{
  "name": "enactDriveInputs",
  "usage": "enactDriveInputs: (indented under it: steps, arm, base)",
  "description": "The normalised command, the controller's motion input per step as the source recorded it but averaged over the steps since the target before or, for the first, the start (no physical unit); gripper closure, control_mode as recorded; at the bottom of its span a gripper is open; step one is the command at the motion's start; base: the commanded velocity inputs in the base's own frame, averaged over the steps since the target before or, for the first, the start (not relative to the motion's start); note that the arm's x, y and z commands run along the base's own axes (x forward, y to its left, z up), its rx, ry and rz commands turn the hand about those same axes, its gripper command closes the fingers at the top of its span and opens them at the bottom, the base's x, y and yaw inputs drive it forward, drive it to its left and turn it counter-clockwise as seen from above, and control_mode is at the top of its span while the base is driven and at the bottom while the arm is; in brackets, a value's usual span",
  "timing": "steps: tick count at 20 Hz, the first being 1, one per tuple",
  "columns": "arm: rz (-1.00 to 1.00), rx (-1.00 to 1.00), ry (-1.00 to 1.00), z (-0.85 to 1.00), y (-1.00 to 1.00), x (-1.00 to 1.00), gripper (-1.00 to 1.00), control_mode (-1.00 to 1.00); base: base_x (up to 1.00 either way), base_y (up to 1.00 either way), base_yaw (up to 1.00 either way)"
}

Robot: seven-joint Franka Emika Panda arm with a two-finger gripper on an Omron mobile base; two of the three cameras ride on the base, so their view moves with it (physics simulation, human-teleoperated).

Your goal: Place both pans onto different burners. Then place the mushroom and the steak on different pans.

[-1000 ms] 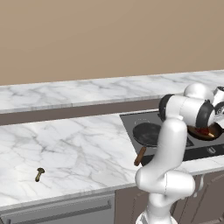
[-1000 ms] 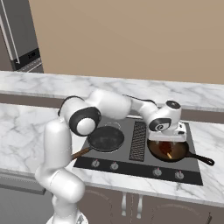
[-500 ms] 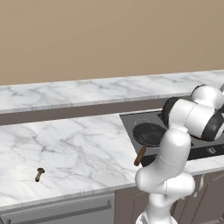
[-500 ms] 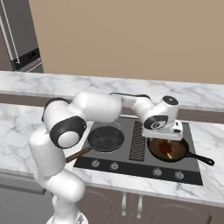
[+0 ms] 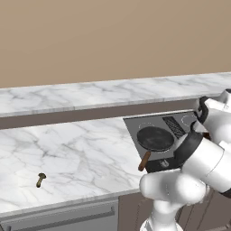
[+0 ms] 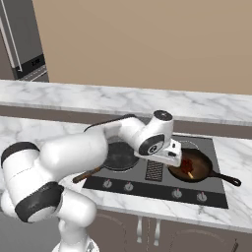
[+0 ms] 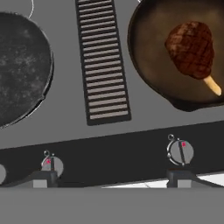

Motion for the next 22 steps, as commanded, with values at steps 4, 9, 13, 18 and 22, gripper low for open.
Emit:
enactDriveInputs:
  steps: [4, 9, 13, 18, 22]
  arm:
    - [-0.05, -0.10, 0.00, 0.09, 1.00, -0.30, -1.00, -1.00]
    - [0.00, -0.04, 0.00, 0.23, 1.00, 0.00, -1.00, -1.00]
    - [0.04, 0.00, 0.01, 0.46, 0.76, 0.00, -1.00, -1.00]
    - [0.05, 0.07, 0.13, 0.57, 0.66, 0.00, -1.00, -1.00]
    - [0.05, 0.07, 0.21, 0.43, 0.71, 0.00, -1.00, -1.00]
  base:
    - [0.00, 0.00, 0.00]
    - [0.00, 0.00, 0.00]
    - [0.00, 0.00, 0.00]
    - [0.00, 0.00, 0.00]
    - [0.00, 0.00, 0.00]
